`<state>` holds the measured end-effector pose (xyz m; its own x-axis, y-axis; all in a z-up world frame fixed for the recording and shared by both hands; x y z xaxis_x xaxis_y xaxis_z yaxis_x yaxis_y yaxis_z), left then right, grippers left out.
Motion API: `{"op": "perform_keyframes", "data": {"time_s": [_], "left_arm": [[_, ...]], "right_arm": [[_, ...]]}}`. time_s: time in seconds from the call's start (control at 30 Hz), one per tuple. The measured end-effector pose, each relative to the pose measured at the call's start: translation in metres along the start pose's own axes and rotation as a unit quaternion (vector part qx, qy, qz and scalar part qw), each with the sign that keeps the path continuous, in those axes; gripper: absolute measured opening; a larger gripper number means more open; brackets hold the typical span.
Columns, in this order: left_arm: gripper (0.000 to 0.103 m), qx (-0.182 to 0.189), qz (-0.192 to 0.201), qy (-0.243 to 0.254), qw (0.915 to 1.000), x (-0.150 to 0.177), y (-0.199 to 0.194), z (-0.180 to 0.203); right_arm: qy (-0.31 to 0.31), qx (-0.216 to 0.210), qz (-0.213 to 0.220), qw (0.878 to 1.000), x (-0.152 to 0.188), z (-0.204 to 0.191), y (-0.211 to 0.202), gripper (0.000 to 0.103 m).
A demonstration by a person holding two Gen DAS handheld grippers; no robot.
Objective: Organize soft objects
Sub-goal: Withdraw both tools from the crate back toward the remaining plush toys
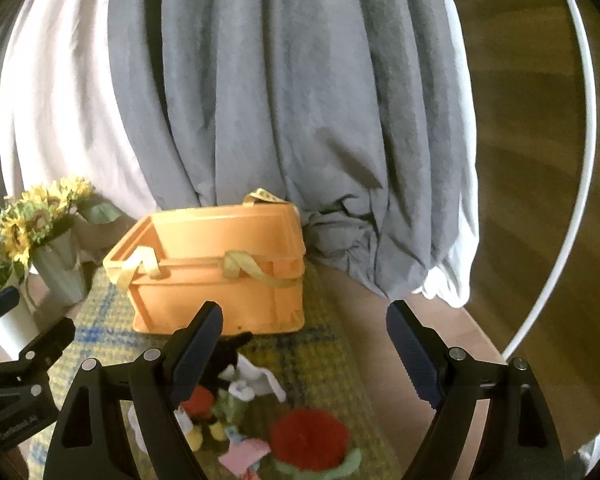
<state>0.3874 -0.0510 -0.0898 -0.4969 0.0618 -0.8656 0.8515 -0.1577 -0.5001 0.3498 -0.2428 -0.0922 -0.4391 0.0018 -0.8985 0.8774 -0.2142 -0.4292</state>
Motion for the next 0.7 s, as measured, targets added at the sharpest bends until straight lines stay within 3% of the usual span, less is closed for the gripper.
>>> {"op": "perform_keyframes", "data": {"time_s": [0.7], "left_arm": [[0.090,0.014,-0.101,-0.058,0.9931,0.077,0.016,-0.003]], "right_arm": [[0.029,-0.022,-0.083,0.996,0.085,-0.009,0.012,0.085]]}}
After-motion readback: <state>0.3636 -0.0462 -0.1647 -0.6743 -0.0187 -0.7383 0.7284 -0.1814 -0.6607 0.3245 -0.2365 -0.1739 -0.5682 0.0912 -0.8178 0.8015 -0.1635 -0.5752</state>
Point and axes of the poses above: each gripper's, at about its wrist camera, not at the fingertips, and y roughly the way its jaws point, z to its right, x to its underside, the point moved 9 cm from there along y, roughly the way its jaws point, and after that the axes turned 7 degrees about -y, right-handed, at the moved point
